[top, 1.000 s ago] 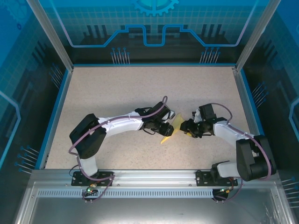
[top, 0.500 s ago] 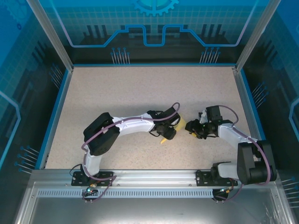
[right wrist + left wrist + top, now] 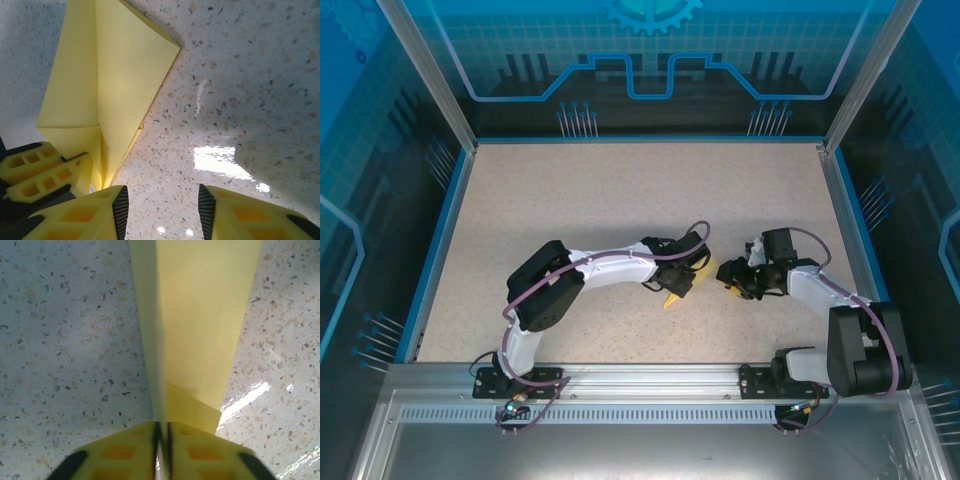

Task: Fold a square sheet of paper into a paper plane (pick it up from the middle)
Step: Turn over a paper plane at the center of the table.

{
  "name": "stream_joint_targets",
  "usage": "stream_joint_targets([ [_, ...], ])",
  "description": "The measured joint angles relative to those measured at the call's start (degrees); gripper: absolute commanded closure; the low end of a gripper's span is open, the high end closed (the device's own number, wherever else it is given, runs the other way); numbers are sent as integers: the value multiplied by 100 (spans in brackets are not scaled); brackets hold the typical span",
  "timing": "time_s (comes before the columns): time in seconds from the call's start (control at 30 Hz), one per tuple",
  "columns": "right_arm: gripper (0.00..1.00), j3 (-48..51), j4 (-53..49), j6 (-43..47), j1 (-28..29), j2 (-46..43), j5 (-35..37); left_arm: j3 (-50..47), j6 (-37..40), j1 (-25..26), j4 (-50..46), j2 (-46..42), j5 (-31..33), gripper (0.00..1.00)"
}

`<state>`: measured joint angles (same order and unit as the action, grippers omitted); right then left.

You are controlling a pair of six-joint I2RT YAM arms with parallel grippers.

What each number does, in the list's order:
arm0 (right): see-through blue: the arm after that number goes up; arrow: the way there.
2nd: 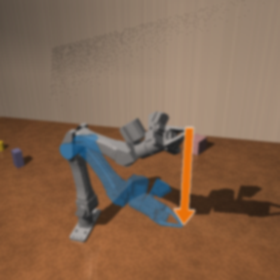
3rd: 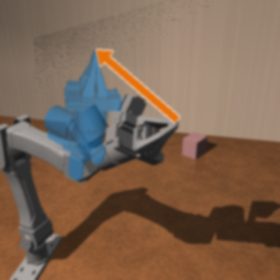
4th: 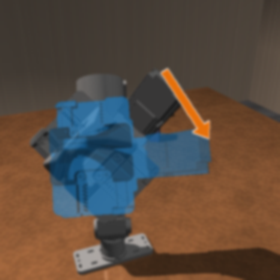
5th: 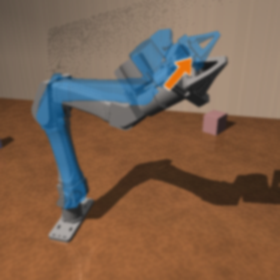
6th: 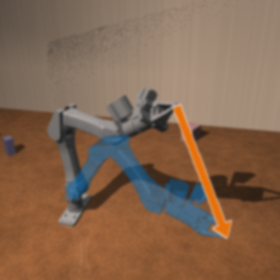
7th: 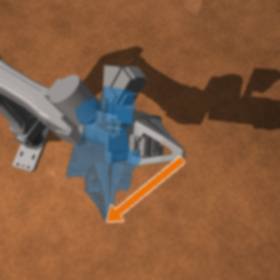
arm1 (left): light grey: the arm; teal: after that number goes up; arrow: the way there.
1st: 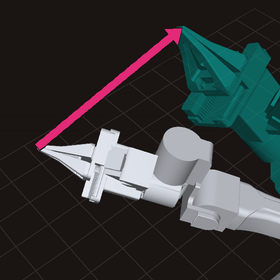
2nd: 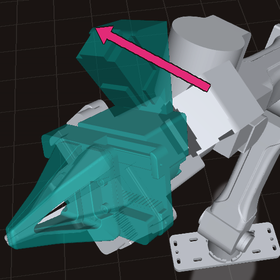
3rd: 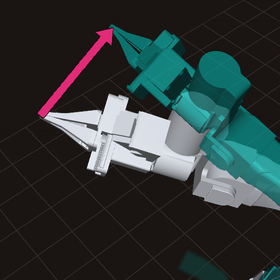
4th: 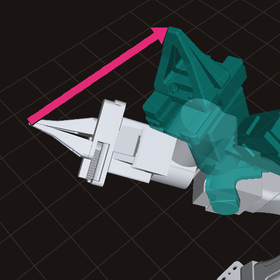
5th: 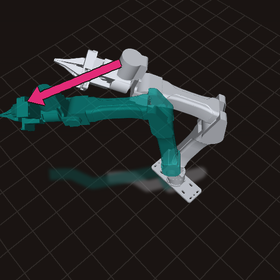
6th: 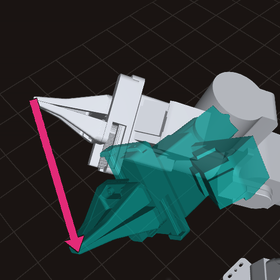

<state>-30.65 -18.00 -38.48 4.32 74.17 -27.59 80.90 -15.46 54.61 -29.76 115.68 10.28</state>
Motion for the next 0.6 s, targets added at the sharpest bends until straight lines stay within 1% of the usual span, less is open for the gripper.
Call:
stream_joint_targets([
  [0.07,56,20,57,-4,2,9,-46,0,-24,0,-2,-2,0,100],
  [0.23,55,120,315,-61,4,39,-273,-15,-109,-50,2,-50,-76,100],
  [0.33,54,186,577,-164,31,59,-466,-168,-186,-205,90,-262,-391,100],
  [0.47,53,289,1075,-354,83,127,-774,-492,-372,-570,343,-656,-999,100],
  [0.6,51,389,1650,-621,138,225,-1086,-627,-468,-844,514,-894,-1443,100],
])
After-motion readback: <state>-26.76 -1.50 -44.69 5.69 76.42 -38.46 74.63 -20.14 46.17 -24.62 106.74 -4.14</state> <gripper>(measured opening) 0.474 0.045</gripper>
